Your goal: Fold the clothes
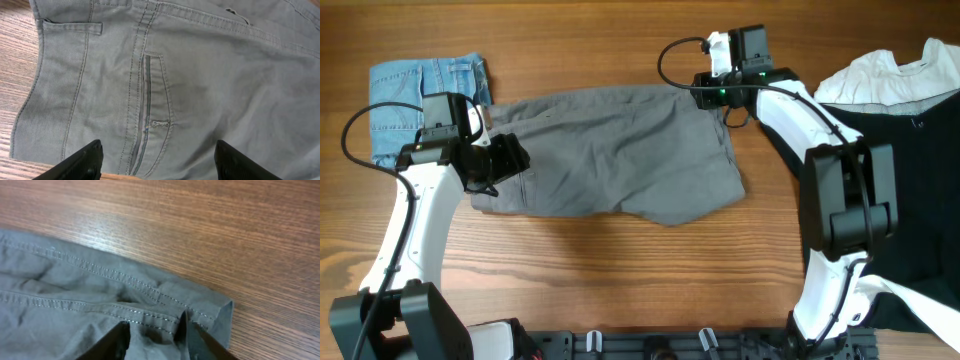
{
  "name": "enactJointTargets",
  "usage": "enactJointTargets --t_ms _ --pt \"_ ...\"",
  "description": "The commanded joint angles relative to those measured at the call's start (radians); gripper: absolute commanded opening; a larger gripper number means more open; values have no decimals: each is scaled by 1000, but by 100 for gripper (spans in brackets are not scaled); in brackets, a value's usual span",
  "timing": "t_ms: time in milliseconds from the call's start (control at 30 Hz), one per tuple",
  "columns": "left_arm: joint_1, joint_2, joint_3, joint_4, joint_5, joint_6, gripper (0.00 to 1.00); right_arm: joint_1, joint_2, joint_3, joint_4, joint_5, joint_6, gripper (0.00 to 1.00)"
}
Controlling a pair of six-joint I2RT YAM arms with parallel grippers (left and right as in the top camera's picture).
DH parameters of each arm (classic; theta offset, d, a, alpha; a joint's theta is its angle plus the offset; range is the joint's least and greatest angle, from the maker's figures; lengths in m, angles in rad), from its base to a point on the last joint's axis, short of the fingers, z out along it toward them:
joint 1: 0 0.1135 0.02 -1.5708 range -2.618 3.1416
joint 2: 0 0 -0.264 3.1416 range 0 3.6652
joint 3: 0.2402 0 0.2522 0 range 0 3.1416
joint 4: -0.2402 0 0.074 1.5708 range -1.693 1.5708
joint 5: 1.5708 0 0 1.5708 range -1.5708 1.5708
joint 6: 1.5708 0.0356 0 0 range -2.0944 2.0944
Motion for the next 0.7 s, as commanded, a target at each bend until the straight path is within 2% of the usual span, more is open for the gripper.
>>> enactJointTargets --t_ms 0,67,100,233,500,667 --pt "-3 6 -8 3 5 16 71 -2 37 -5 4 -19 3 23" --pt "-3 6 -8 3 5 16 71 -2 32 -5 13 -19 2 8" --pt "-3 6 -8 3 5 16 71 -3 28 -5 15 -19 2 4" --pt "-3 6 -8 3 5 16 71 -14 -14 -3 5 -19 19 4" --pt "-3 6 -8 6 5 16 71 -37 -217 -3 -16 -12 72 4" --pt "-3 6 -8 23 5 16 71 -37 -220 -4 -15 123 74 4"
